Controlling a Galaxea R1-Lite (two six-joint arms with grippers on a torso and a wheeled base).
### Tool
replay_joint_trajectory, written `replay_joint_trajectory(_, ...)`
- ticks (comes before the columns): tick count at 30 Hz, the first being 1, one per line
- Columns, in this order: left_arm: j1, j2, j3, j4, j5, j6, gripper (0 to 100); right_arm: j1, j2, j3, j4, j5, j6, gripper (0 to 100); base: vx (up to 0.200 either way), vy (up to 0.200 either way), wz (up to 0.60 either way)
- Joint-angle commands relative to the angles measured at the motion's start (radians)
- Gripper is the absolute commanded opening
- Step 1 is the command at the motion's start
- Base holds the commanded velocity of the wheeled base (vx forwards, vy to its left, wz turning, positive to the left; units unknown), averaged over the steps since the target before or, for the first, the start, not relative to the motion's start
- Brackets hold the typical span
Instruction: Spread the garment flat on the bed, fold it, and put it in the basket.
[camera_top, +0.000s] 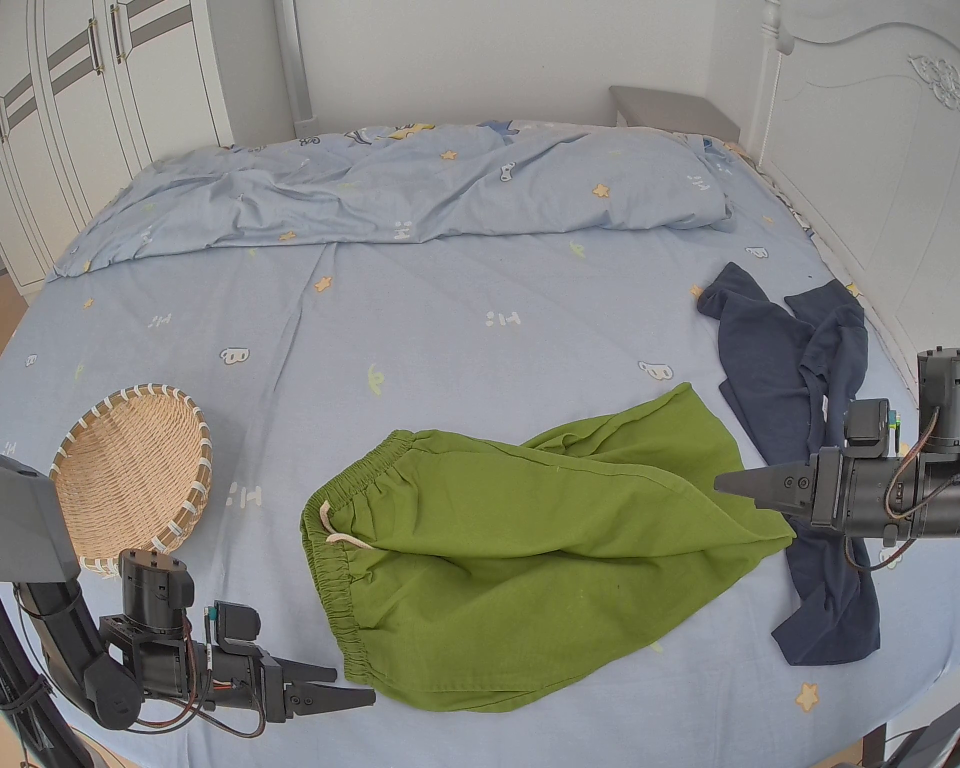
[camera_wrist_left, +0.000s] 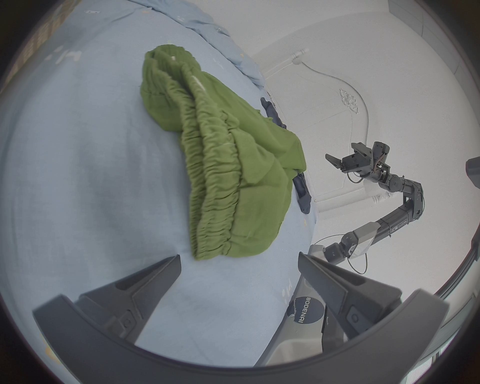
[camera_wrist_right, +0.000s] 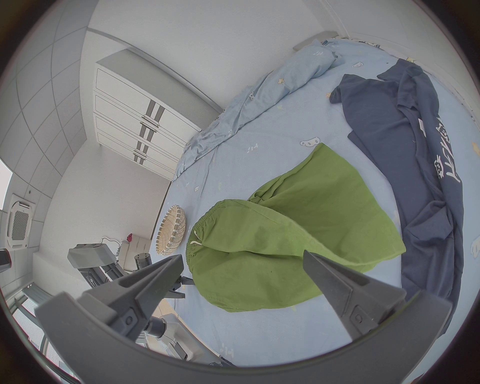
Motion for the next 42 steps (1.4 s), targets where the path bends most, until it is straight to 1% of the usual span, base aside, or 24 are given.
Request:
replay_joint_trajectory(1,-0.042,0.015,-0.017,-0.028,0.000,-0.028,100,-0.001,0.003,0.007,-0.016,0.000,0.004,100,0.000,0.000,0.00)
replay_joint_trajectory(5,-0.056,0.040,-0.039,-0.051,0.003,-0.062,100,-0.001,0.003,0.008,-0.028,0.000,0.007,100,0.000,0.000,0.00)
replay_joint_trajectory(16,-0.036,0.060,-0.025,-0.053,0.003,-0.054,100,-0.010,0.005,0.008,-0.030,0.000,0.004,100,0.000,0.000,0.00)
replay_joint_trajectory(22,-0.032,0.090,-0.047,-0.057,0.000,-0.054,100,-0.010,0.005,0.008,-0.030,0.000,0.003,100,0.000,0.000,0.00)
replay_joint_trajectory(26,-0.049,0.156,-0.054,-0.126,0.001,-0.056,100,-0.010,0.005,0.008,-0.030,0.000,0.003,100,0.000,0.000,0.00)
replay_joint_trajectory(32,-0.050,0.218,-0.039,-0.235,0.001,-0.065,100,-0.010,0.002,0.008,-0.030,-0.002,0.001,100,0.000,0.000,0.00)
replay_joint_trajectory(37,-0.053,0.219,-0.028,-0.251,0.001,-0.073,100,-0.012,0.003,0.008,-0.030,-0.002,0.001,100,0.000,0.000,0.00)
replay_joint_trajectory(38,-0.053,0.212,-0.011,-0.260,0.000,-0.074,0,-0.012,0.003,0.008,-0.030,-0.002,0.001,100,0.000,0.000,0.00)
replay_joint_trajectory(42,-0.052,0.204,-0.002,-0.271,0.000,-0.082,0,-0.012,0.003,0.008,-0.031,-0.002,0.001,100,0.000,0.000,0.00)
